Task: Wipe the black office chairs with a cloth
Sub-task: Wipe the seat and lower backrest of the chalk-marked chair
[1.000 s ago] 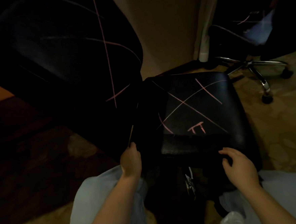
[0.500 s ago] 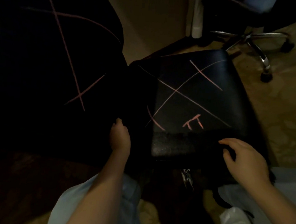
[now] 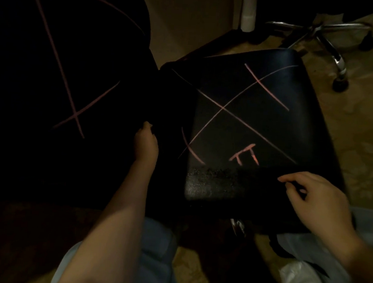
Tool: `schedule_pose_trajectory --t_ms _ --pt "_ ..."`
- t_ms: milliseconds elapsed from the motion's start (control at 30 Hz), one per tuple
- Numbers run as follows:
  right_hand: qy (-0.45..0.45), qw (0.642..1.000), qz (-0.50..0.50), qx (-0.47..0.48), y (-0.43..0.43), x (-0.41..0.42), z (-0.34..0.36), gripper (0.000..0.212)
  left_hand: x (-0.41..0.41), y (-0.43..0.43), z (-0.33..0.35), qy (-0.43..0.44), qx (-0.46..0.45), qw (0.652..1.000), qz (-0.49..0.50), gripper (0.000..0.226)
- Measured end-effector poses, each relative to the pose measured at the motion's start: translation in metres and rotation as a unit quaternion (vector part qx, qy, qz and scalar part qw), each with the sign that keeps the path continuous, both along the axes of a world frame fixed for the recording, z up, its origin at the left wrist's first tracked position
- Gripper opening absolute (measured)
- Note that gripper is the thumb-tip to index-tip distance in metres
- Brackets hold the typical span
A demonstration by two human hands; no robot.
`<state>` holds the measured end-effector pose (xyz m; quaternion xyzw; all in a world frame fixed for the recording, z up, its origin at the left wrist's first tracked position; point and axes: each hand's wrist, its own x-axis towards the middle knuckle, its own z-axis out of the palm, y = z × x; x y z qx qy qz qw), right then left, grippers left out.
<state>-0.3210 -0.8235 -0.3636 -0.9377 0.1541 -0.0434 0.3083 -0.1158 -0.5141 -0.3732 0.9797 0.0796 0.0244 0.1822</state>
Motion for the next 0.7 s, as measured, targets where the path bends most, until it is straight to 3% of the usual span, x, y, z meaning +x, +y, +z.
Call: schedule_pose_trajectory --t_ms 167,400,700 --pt "0.002 1.0 0.005 -0.014 0.007 -0.002 -0.002 0.016 -0.039 -0.003 0.009 0.034 0.06 0.998 -0.007 0.033" --pt "0.024 0.999 0.022 -0.004 0.022 -0.013 -0.005 0.025 -0.112 0.015 0.019 0.062 0.066 0.996 -0.011 0.037" --pt "0.059 0.994 0.081 0.047 0.012 -0.037 -0.004 0.039 -0.162 0.004 0.032 0.145 0.043 0.983 0.102 0.033"
